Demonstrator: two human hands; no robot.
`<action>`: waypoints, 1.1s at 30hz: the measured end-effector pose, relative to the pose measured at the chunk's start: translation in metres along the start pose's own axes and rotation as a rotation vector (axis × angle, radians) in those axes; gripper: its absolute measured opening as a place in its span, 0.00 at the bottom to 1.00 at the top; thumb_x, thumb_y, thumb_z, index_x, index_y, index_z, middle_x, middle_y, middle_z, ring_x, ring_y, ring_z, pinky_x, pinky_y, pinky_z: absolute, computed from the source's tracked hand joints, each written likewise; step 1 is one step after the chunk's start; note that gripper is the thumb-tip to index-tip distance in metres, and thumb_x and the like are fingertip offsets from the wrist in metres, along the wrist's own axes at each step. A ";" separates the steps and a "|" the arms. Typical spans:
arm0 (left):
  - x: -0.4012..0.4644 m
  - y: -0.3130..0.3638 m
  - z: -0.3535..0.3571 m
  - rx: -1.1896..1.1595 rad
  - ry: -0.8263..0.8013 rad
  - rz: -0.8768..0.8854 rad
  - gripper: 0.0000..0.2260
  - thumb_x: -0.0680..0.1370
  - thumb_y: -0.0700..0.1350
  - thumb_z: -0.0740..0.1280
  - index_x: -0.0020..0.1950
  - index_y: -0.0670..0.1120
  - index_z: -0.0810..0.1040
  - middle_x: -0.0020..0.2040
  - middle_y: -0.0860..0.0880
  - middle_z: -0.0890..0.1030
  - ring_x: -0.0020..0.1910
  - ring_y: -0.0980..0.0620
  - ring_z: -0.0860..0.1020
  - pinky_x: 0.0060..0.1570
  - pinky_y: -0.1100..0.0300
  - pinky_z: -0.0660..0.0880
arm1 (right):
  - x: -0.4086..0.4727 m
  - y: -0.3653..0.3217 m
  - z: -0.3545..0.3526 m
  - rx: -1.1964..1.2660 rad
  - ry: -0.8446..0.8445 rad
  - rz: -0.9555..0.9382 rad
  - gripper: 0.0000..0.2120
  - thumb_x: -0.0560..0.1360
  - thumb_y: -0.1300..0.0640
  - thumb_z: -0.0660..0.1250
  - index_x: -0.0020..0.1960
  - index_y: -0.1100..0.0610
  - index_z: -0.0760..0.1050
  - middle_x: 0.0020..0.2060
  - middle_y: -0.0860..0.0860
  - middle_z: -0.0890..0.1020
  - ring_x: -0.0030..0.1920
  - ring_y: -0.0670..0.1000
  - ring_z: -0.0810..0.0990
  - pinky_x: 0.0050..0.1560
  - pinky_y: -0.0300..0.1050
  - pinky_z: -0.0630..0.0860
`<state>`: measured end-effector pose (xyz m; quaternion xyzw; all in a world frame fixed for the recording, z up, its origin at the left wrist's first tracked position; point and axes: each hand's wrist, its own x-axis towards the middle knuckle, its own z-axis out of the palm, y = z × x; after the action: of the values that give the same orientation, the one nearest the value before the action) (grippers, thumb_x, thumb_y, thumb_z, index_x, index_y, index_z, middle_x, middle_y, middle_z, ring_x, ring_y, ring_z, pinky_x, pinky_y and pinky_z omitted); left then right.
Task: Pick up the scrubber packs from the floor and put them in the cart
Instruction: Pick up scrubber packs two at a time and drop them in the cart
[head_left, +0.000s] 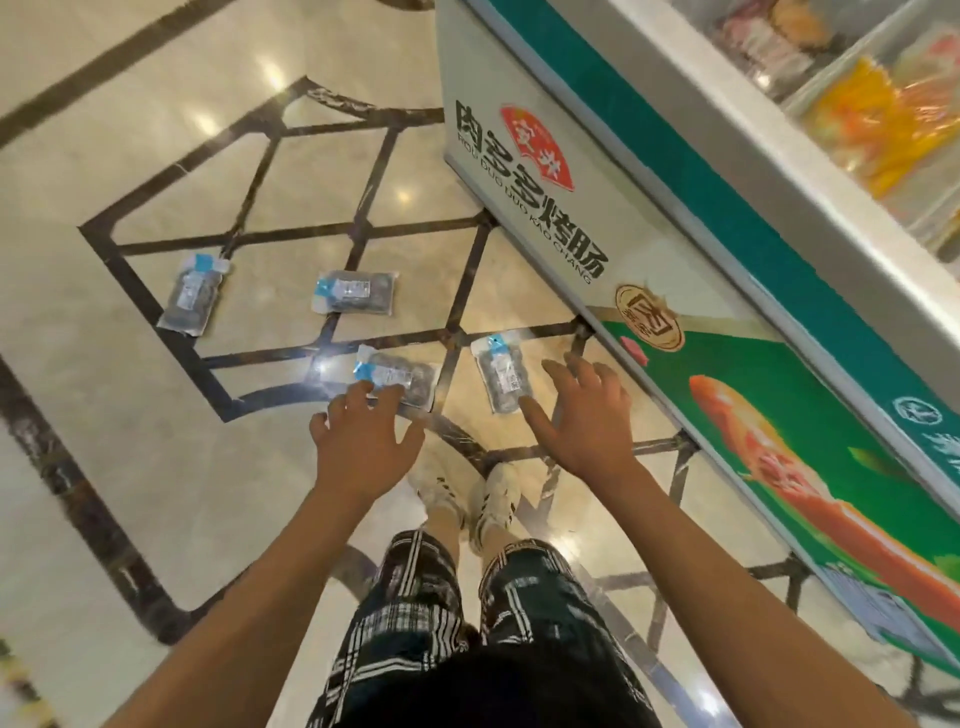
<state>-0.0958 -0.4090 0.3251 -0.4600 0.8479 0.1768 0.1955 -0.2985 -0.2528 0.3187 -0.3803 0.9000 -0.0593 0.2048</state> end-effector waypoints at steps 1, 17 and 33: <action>0.016 0.000 0.011 -0.024 -0.019 -0.004 0.26 0.80 0.63 0.61 0.76 0.53 0.70 0.76 0.42 0.70 0.73 0.37 0.69 0.69 0.36 0.65 | 0.016 0.001 0.016 0.018 -0.019 0.000 0.30 0.77 0.34 0.60 0.73 0.50 0.75 0.72 0.56 0.76 0.71 0.67 0.72 0.67 0.65 0.71; 0.356 -0.096 0.436 -0.728 -0.372 -0.538 0.14 0.80 0.50 0.69 0.58 0.42 0.80 0.51 0.43 0.80 0.50 0.40 0.79 0.46 0.54 0.71 | 0.270 0.150 0.496 -0.114 -0.405 0.043 0.29 0.78 0.44 0.67 0.74 0.57 0.68 0.67 0.60 0.76 0.65 0.67 0.76 0.63 0.61 0.75; 0.411 -0.125 0.481 -1.624 -0.008 -0.999 0.41 0.55 0.44 0.85 0.66 0.46 0.75 0.58 0.43 0.85 0.50 0.40 0.86 0.51 0.38 0.83 | 0.323 0.158 0.516 0.770 -0.413 0.656 0.14 0.74 0.61 0.78 0.55 0.67 0.81 0.50 0.62 0.85 0.48 0.61 0.85 0.44 0.54 0.86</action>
<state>-0.1140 -0.5355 -0.3069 -0.7638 0.1709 0.6092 -0.1277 -0.3922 -0.3450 -0.2967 0.0189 0.8256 -0.2416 0.5096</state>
